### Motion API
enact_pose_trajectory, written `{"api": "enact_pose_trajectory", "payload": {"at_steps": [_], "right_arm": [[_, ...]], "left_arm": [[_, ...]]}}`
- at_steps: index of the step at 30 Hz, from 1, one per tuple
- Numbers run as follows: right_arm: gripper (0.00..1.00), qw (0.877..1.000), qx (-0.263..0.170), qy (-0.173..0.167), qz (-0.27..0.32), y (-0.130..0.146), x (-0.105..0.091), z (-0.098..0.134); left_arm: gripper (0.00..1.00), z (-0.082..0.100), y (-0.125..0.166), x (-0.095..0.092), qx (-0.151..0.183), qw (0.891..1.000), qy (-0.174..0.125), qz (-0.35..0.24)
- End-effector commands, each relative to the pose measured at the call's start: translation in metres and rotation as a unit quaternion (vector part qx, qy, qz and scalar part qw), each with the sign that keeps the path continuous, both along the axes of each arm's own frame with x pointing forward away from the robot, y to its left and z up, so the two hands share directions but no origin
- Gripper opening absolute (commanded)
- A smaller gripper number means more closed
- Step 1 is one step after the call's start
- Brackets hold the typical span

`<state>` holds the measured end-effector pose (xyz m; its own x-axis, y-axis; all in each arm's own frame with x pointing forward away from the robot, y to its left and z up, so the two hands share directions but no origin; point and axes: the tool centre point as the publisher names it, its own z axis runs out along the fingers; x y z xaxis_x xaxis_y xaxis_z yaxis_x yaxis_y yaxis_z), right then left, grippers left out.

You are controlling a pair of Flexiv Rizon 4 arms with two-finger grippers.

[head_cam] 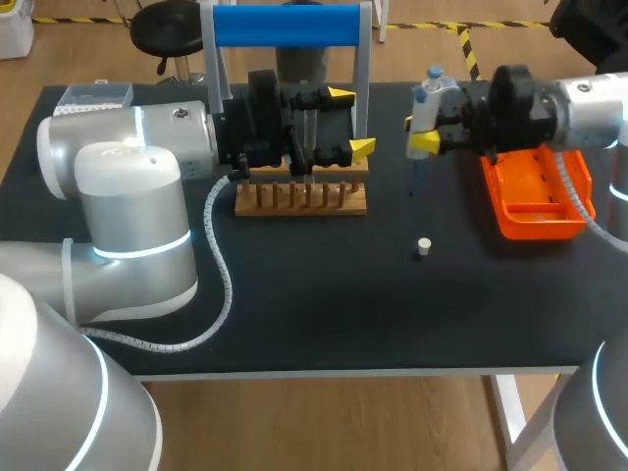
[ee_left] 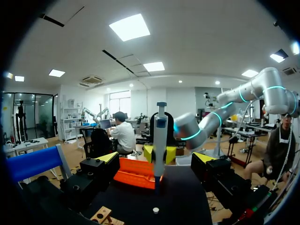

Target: Invert the test tube, pick up the pipette, mount the tip to pipette, aspirate from beaker and dispense into the tube, eject the tip, return the pipette, and cap with the stopper.

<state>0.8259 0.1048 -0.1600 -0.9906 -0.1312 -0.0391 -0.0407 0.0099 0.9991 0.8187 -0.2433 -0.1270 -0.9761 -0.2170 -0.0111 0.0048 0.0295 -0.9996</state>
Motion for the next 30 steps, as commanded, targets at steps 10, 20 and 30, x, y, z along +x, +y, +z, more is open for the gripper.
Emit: {"api": "enact_pose_trajectory", "payload": {"at_steps": [10, 20, 30], "right_arm": [[0.00, 1.000, 0.003, 0.002, 0.021, 0.042, -0.002, -0.006], [0.00, 1.000, 0.003, 0.003, 0.028, 0.064, -0.006, -0.009], [0.00, 1.000, 0.003, 0.001, 0.026, 0.078, -0.008, -0.009]], "left_arm": [[1.00, -0.001, 0.000, -0.001, -0.002, 1.000, -0.001, 0.002], [1.00, -0.001, 0.000, -0.001, -0.002, 1.000, -0.001, 0.002], [1.00, -0.001, 0.000, -0.001, -0.002, 1.000, -0.001, 0.002]]}}
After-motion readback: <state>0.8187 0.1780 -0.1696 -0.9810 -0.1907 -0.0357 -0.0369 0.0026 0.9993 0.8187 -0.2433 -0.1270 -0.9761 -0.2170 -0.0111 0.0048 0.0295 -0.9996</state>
